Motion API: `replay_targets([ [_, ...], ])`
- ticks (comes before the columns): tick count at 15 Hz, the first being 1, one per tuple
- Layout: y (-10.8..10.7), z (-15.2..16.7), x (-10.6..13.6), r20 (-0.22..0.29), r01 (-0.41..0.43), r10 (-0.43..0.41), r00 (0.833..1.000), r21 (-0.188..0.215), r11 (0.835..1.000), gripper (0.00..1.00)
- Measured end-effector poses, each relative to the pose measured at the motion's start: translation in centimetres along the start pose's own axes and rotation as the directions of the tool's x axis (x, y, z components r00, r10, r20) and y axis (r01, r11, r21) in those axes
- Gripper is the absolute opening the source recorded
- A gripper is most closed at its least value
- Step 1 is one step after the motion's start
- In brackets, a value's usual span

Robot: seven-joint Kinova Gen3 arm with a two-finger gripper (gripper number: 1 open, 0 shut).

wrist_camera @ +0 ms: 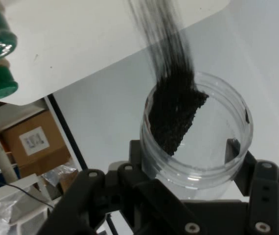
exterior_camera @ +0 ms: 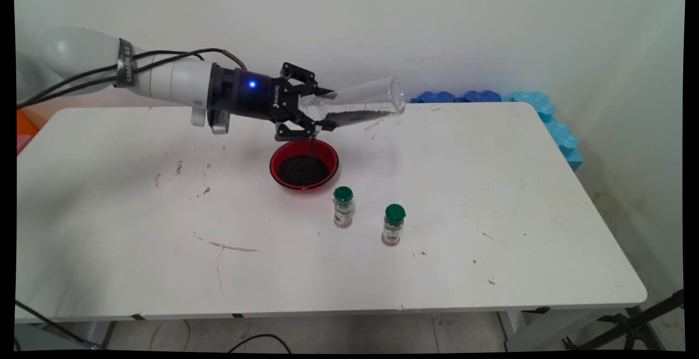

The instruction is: Pour the black seasoning powder in the red bowl

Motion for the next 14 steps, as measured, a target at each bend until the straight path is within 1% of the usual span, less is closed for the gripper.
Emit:
replay_targets([
  [6,0.16,-0.01,0.62,0.008,0.065,-0.065,0.998,-0.041,0.997,0.00],
  [14,0.22,-0.48,0.89,0.037,0.153,-0.151,0.988,-0.090,0.984,0.00],
])
